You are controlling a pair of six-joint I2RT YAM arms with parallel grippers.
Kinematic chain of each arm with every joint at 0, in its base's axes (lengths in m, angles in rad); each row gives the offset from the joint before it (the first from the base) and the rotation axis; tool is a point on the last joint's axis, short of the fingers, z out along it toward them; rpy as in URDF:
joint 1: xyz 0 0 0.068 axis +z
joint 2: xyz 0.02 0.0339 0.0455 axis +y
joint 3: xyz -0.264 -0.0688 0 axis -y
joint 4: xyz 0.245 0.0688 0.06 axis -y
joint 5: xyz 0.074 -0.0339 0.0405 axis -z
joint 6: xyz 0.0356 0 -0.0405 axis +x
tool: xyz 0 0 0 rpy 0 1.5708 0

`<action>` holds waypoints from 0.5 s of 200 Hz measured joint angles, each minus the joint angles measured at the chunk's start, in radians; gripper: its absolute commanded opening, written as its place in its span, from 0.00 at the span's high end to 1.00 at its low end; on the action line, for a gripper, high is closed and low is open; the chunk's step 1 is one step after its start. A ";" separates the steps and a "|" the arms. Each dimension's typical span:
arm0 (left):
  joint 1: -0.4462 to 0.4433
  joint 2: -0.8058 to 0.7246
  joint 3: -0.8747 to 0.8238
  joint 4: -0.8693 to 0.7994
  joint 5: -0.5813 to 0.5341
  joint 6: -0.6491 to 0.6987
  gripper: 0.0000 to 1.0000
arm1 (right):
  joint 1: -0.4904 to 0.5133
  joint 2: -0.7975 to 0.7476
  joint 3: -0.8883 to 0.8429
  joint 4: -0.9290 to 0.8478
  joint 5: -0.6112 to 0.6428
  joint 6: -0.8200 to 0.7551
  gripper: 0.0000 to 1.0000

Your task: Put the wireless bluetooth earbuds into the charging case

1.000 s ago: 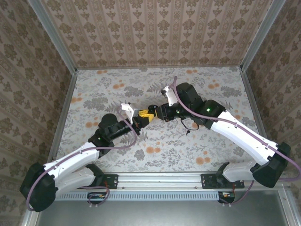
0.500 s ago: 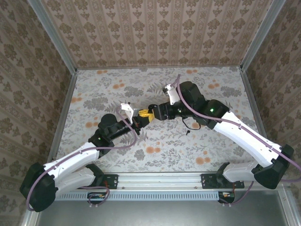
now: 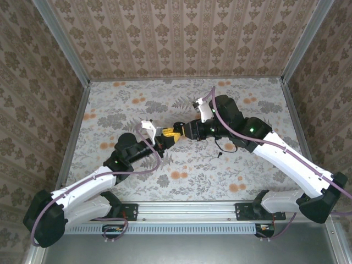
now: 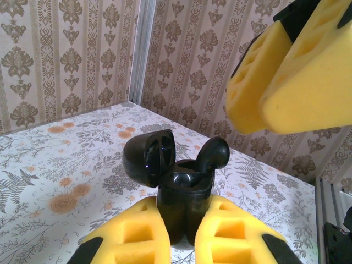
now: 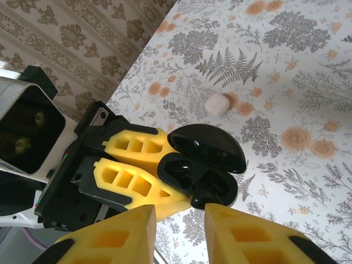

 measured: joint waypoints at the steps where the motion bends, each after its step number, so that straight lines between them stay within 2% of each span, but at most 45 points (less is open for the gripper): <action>1: 0.000 0.000 0.000 0.000 0.000 0.000 1.00 | 0.000 0.000 0.000 -0.002 0.000 -0.001 0.75; 100: 0.001 -0.001 -0.001 -0.023 -0.004 -0.008 1.00 | -0.015 0.046 0.000 -0.012 0.000 -0.006 0.81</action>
